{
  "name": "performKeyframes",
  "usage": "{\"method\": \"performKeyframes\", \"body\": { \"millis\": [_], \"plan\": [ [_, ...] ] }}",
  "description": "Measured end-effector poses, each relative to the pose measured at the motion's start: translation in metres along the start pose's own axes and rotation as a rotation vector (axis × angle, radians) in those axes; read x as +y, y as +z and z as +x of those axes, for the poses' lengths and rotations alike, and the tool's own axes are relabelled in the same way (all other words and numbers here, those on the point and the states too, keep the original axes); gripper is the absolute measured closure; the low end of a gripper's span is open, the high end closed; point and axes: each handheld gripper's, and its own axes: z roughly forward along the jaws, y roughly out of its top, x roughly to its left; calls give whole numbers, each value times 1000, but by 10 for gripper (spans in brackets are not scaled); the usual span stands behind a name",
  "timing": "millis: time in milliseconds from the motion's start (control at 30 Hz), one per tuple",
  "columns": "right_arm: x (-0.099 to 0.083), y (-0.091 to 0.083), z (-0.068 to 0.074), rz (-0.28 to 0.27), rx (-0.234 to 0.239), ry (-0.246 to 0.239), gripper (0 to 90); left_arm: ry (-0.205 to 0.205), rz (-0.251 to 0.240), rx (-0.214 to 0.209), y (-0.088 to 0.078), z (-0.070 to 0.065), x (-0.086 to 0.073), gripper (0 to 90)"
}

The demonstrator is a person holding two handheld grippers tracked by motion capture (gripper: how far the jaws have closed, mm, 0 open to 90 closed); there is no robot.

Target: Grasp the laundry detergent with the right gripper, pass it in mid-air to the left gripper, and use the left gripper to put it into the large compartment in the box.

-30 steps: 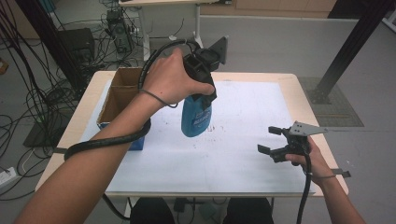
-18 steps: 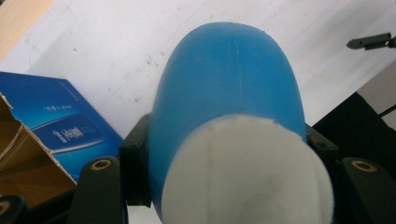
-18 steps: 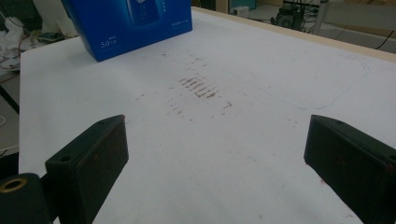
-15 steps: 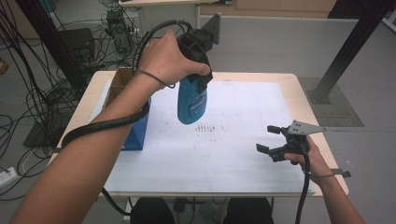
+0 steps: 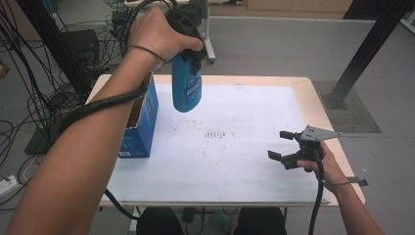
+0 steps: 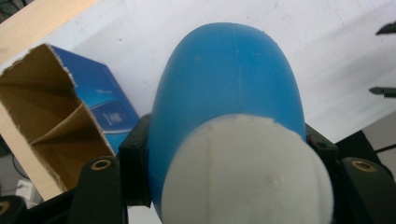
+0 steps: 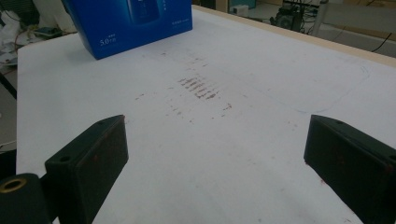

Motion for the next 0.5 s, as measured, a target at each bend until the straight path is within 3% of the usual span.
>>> {"method": "performKeyframes", "body": {
  "millis": [500],
  "plan": [
    [-2,-4,0,-19,-9,4,62,-222,-1,41,-24,62,-9,376]
  ]
}}
